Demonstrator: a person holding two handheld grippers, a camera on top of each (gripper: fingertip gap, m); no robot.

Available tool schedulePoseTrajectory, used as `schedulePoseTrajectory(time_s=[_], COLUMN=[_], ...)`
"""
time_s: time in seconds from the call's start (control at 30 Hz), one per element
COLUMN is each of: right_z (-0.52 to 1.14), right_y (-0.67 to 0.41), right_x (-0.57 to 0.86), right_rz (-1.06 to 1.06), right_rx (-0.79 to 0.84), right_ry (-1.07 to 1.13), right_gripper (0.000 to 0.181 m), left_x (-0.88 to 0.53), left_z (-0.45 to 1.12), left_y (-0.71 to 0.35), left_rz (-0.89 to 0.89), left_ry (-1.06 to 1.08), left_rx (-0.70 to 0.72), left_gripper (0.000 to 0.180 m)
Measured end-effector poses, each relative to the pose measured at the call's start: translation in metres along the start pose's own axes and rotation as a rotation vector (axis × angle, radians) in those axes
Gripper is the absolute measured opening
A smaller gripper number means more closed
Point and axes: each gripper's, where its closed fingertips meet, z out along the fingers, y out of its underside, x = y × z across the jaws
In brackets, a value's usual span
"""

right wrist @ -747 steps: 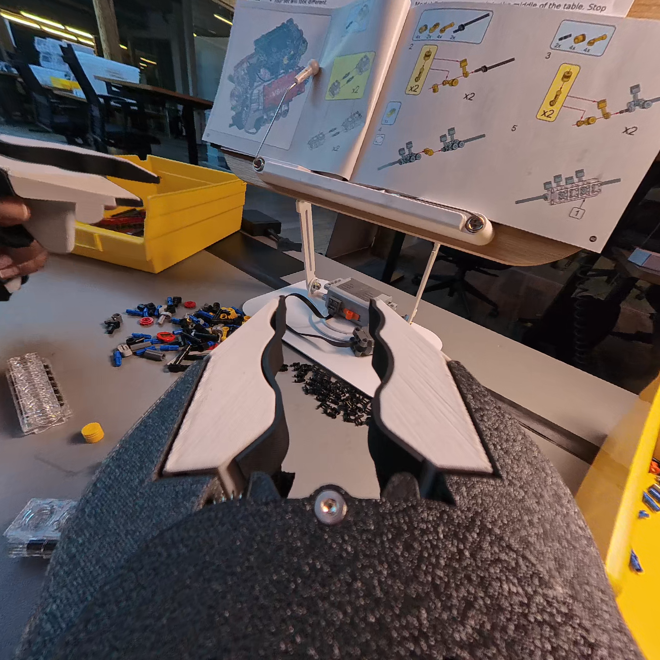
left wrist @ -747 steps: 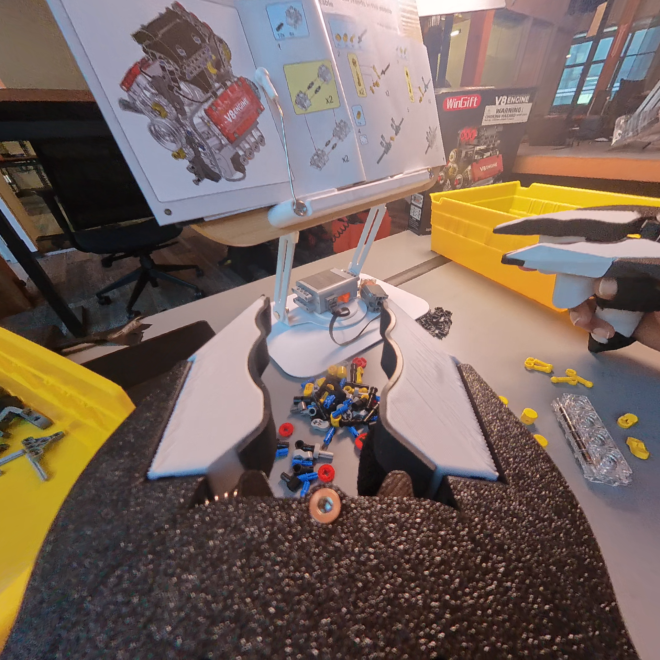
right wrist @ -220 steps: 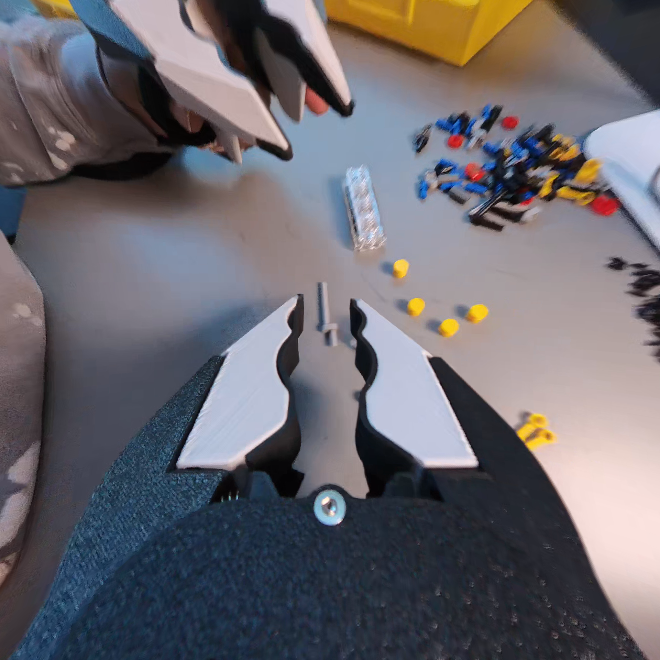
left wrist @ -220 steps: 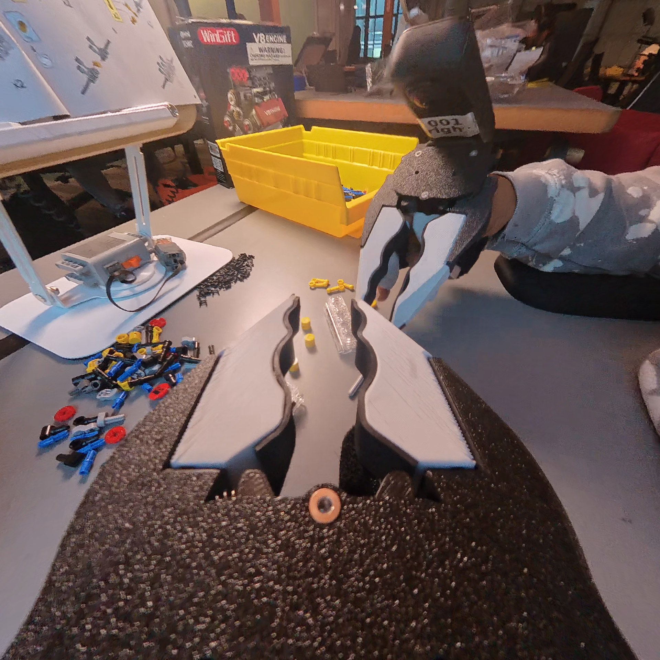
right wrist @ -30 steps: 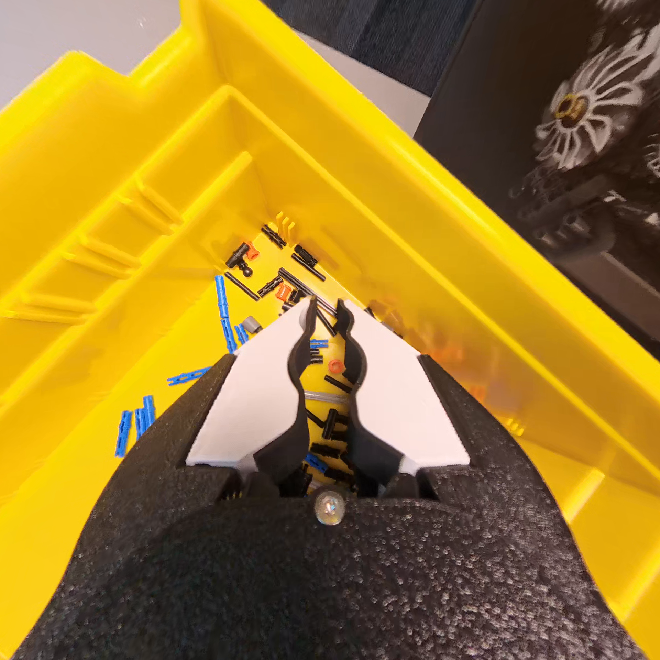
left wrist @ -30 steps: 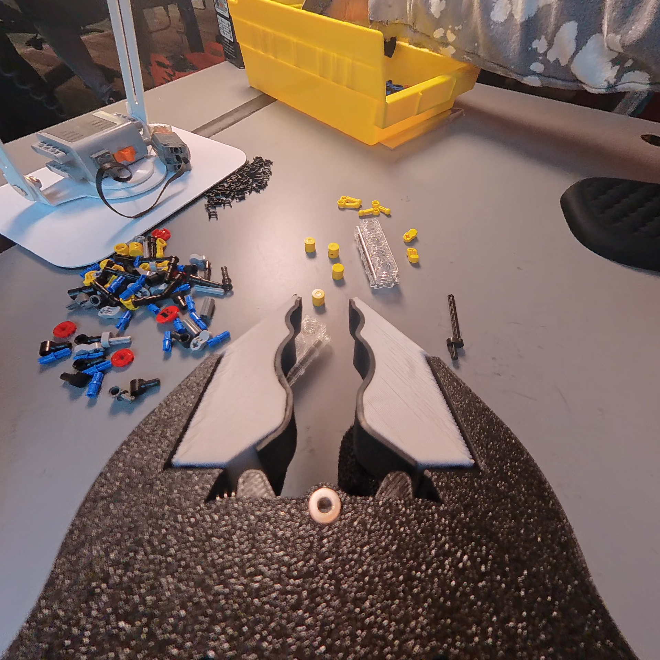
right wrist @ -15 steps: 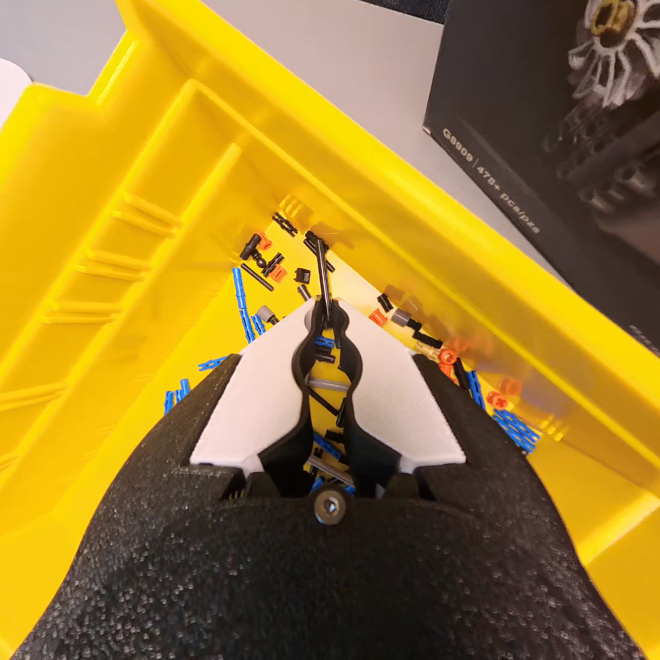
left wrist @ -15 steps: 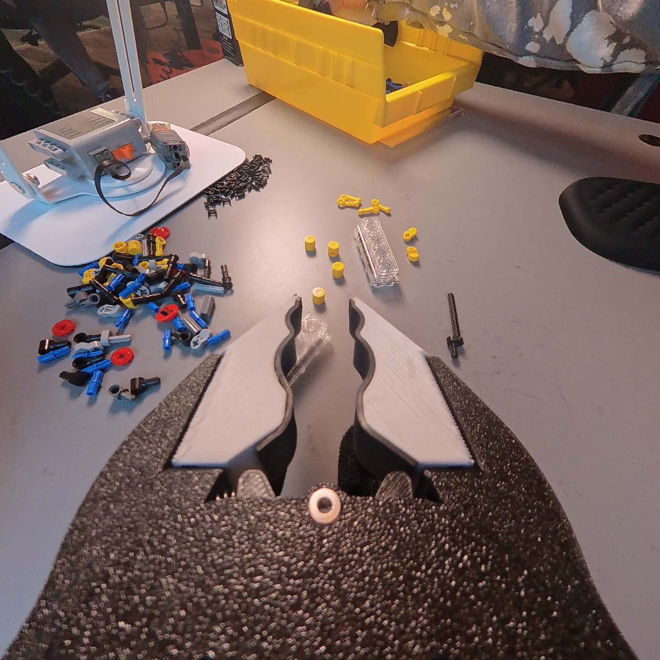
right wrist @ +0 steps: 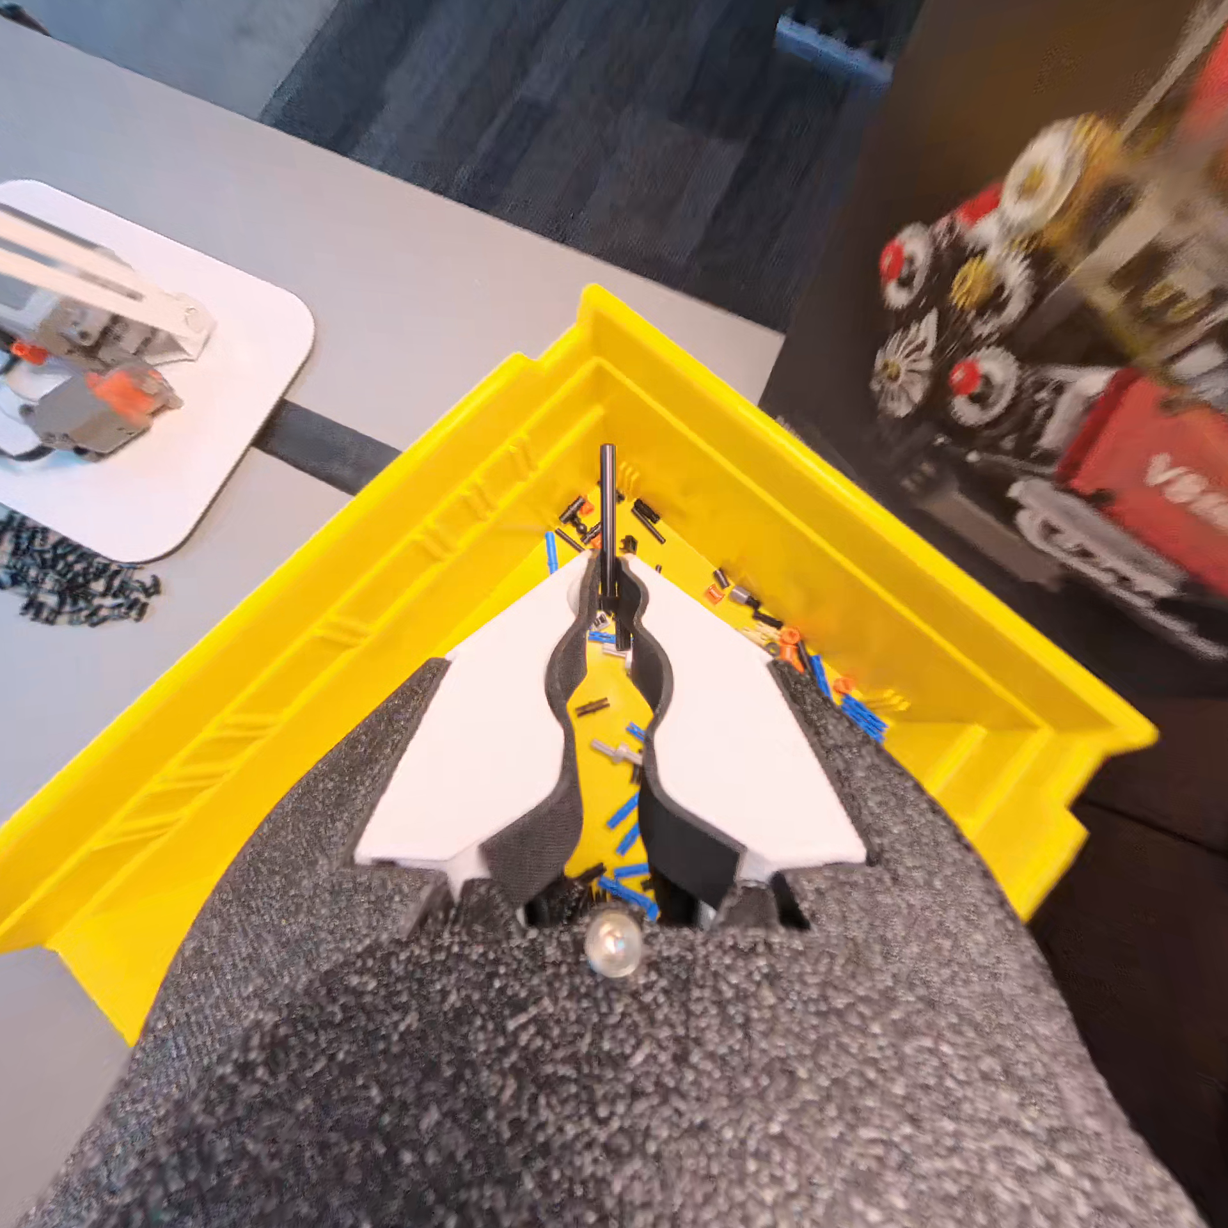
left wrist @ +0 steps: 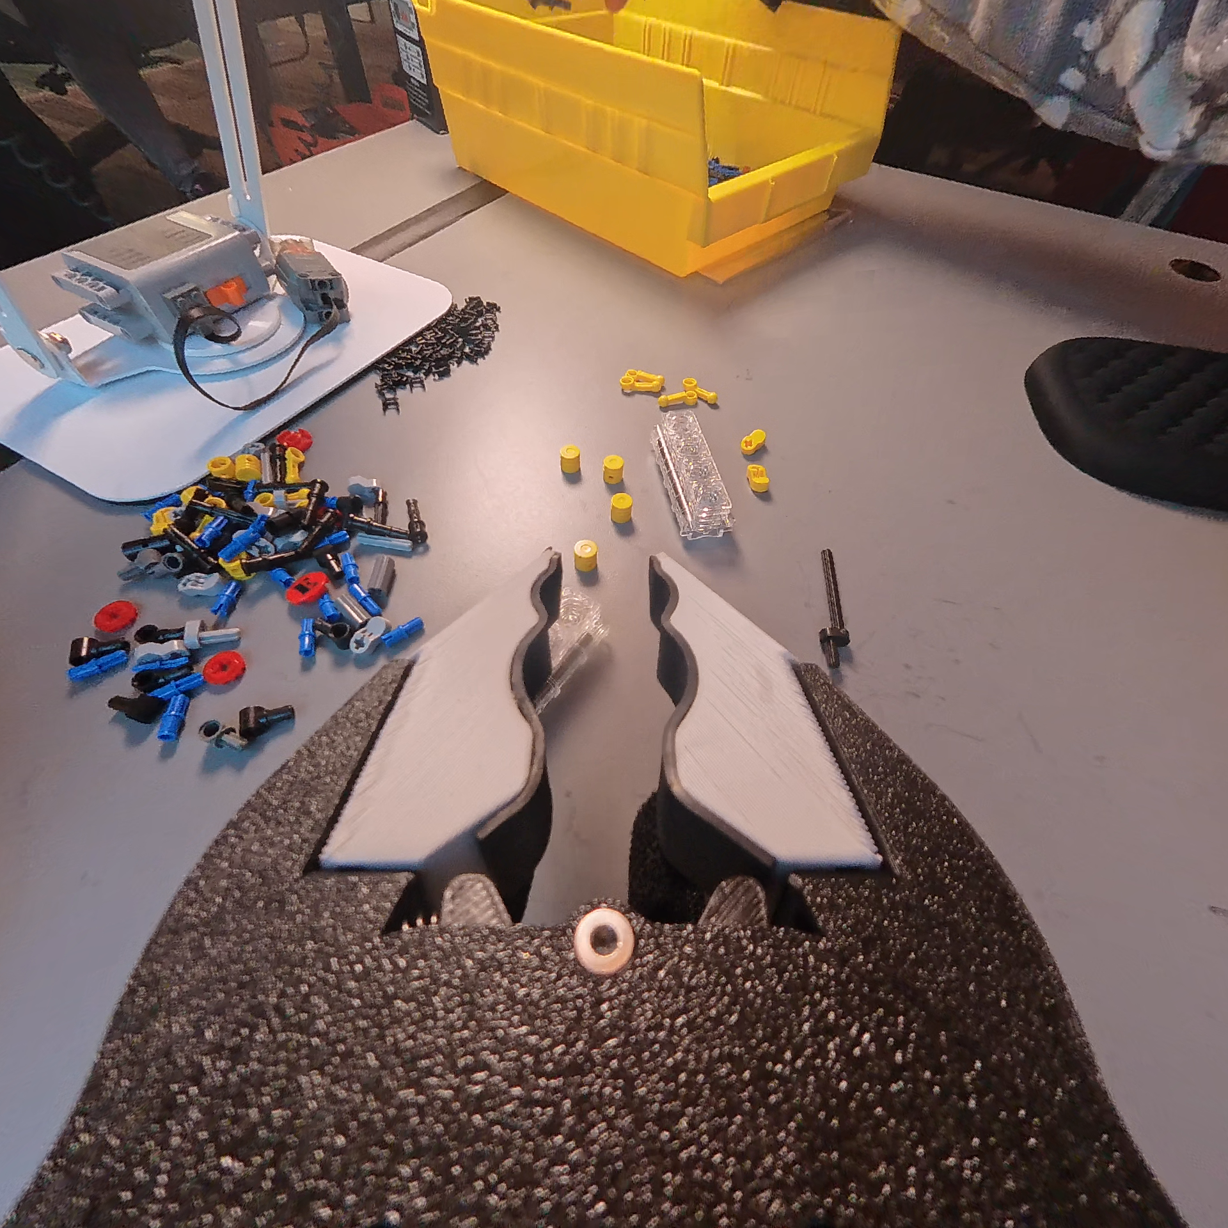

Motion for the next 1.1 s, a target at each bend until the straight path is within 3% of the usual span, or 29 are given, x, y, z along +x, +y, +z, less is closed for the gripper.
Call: schedulePoseTrajectory(time_s=[0.1, 0.23, 0.37, 0.53, 0.83, 1.03, 1.1], right_z=[-0.053, -0.104, -0.109, -0.081, -0.052, -0.052, -0.06], right_y=[-0.013, 0.004, 0.076, 0.161, 0.209, 0.203, 0.191], right_x=[-0.042, -0.163, -0.291, -0.405, -0.469, -0.468, -0.471], right_rz=[-0.156, -0.401, -0.615, -0.705, -0.917, -0.941, -0.883], right_rx=[0.097, 0.163, 0.092, -0.018, -0.15, -0.097, -0.009], right_ry=[0.034, -0.187, -0.476, -0.746, -0.74, -0.734, -0.781], right_gripper=[0.004, 0.004, 0.004, 0.004, 0.004, 0.014, 0.017], left_x=[0.002, 0.006, 0.011, 0.012, 0.02, 0.021, 0.018], left_z=[-0.003, -0.003, -0.001, 0.0, 0.007, 0.003, 0.0], left_y=[-0.007, -0.011, -0.011, -0.01, -0.002, -0.013, -0.018], left_rz=[-0.006, -0.002, 0.022, 0.046, 0.085, 0.097, 0.087], left_ry=[0.013, 0.023, 0.025, 0.013, 0.043, 0.011, -0.01], left_rx=[0.033, 0.053, 0.044, 0.036, 0.008, 0.052, 0.076], left_gripper=[0.024, 0.028, 0.03, 0.03, 0.029, 0.033, 0.036])
